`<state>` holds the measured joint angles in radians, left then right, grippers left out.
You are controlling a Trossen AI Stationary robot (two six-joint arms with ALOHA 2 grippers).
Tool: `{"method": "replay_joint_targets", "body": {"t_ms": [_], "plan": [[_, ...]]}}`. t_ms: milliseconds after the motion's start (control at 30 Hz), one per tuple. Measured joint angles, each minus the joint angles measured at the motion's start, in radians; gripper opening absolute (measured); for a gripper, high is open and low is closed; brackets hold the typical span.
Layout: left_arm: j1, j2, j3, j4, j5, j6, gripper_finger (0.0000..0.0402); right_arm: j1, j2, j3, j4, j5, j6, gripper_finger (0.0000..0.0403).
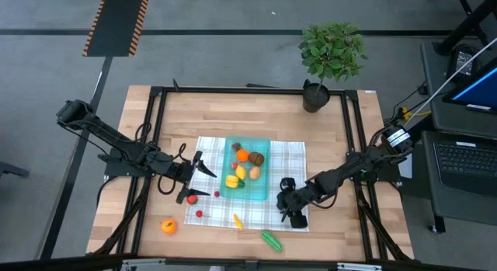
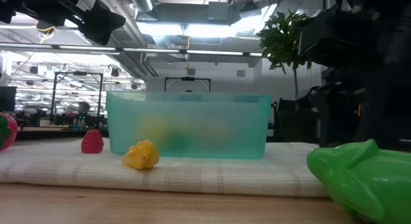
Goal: Pick and placing Produce into tupperware
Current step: Put the blackberry into the blue bin
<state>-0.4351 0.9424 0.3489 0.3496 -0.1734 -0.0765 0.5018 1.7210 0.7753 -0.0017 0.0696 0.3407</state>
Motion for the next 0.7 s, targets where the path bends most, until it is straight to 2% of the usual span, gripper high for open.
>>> {"method": "replay_joint_targets", "body": {"t_ms": [567, 700], "plan": [[0.0, 0.0, 0.0, 0.0, 0.0, 0.0, 0.0298, 0.0, 0.0, 0.0, 0.001, 0.0, 0.025, 0.0105], [0.0, 0.0, 0.0, 0.0, 0.0, 0.0, 0.0298, 0.0, 0.0, 0.0, 0.001, 0.0, 0.025, 0.0101]]}}
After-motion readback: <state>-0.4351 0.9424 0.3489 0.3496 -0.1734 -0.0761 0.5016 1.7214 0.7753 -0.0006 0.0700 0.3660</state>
